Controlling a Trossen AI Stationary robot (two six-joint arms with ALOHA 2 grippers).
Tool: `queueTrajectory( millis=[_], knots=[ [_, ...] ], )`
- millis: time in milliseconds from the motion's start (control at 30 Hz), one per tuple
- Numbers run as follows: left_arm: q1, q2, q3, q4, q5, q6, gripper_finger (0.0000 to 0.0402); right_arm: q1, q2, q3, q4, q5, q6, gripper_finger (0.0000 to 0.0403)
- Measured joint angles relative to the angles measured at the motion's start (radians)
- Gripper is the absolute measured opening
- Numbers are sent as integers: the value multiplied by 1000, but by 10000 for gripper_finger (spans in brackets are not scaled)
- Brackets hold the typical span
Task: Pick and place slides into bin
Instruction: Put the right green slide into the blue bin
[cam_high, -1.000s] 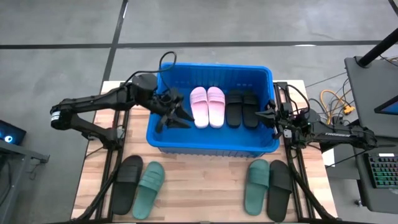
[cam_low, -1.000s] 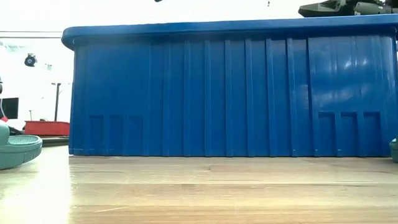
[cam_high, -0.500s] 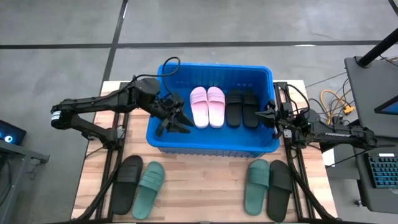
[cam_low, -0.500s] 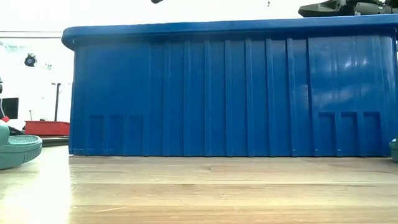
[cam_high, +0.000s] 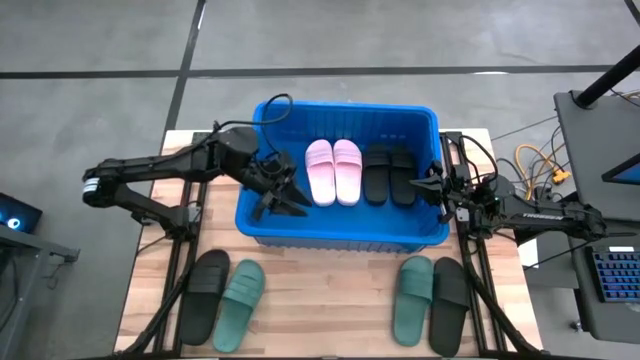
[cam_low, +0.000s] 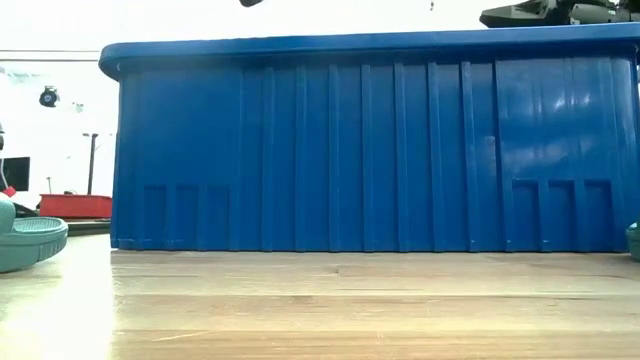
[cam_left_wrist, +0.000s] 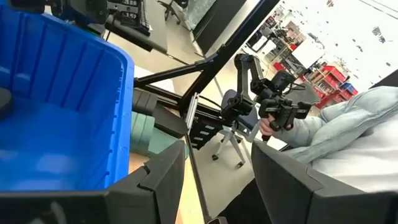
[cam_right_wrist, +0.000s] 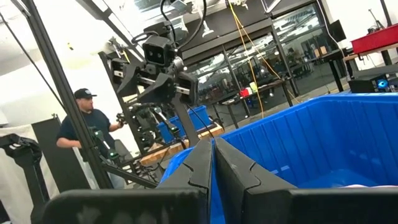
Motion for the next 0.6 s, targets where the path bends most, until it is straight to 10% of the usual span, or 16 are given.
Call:
queueTrajectory(
  millis=[600],
  knots=[
    [-110, 143, 4, 428, -81, 107, 171, 0, 2, 0, -5, 0, 3, 9]
  ],
)
